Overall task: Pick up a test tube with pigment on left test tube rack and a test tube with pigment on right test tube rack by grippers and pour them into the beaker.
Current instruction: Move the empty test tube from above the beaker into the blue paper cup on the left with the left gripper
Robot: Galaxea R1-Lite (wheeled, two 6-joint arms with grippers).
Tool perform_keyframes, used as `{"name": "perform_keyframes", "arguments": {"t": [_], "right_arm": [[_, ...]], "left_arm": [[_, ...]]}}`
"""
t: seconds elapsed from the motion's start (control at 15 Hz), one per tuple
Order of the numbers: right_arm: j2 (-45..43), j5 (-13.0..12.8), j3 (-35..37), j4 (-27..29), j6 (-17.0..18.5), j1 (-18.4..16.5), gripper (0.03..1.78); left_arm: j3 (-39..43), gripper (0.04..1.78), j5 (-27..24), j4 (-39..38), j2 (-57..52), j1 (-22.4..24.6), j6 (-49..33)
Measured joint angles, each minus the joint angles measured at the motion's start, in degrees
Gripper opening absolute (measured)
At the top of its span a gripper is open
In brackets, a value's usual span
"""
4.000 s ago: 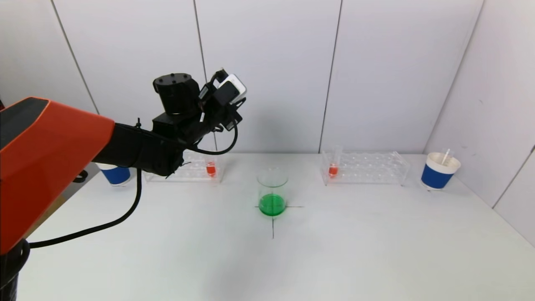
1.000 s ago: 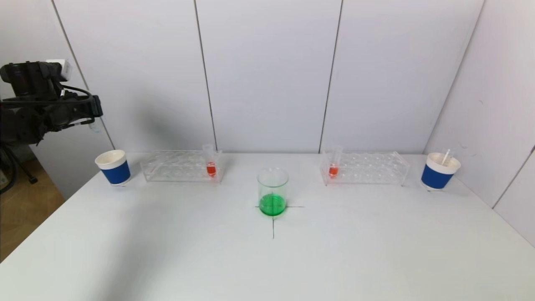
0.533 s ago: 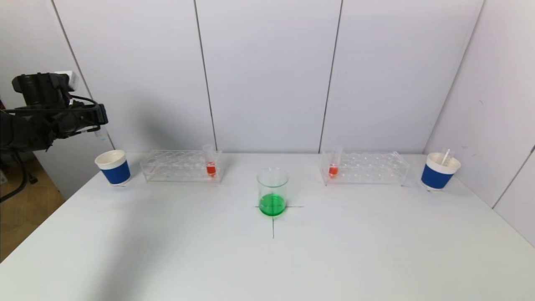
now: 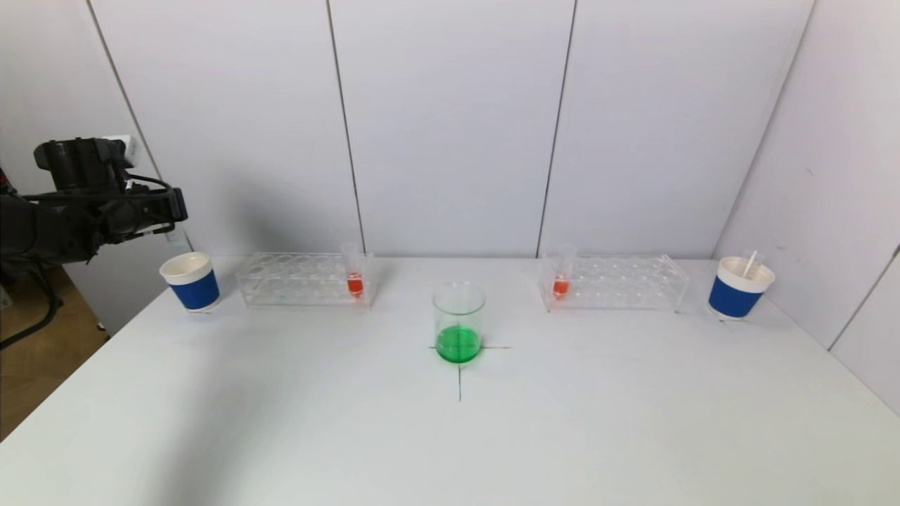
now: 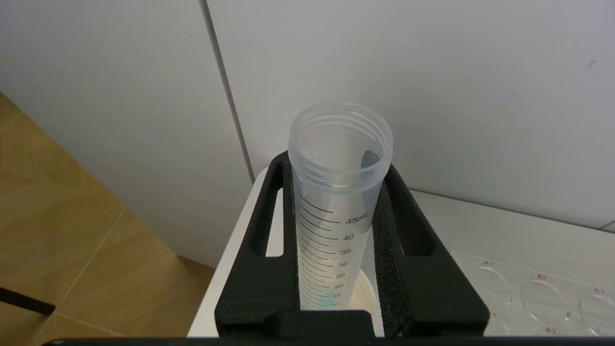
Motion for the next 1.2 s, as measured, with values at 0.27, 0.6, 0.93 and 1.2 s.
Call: {"name": "perform_keyframes", "arguments": {"t": [0.27,0.6,0.93,1.2], "right_arm": [[0.00,0.00,0.00,-0.02,0.02,0.00,1.77],[0.00,0.02,0.00,0.00,0.00,0.00,1.77],[0.00,0.02,0.00,-0.02,0.00,0.00,1.77],[0.00,0.02,0.00,-0.02,0.00,-0.02,1.77]], "left_arm": [[1.45,0.45,0.00,-0.02,0.63,0.00,-0.05],[4.92,0.45,-0.35,-5.10,1.88,0.00,0.02],[7.77,0.45,-0.71,-8.72,3.06,0.00,0.06],[9.12,0.45,-0.74,-9.24,3.29,0.06,0.04]]}}
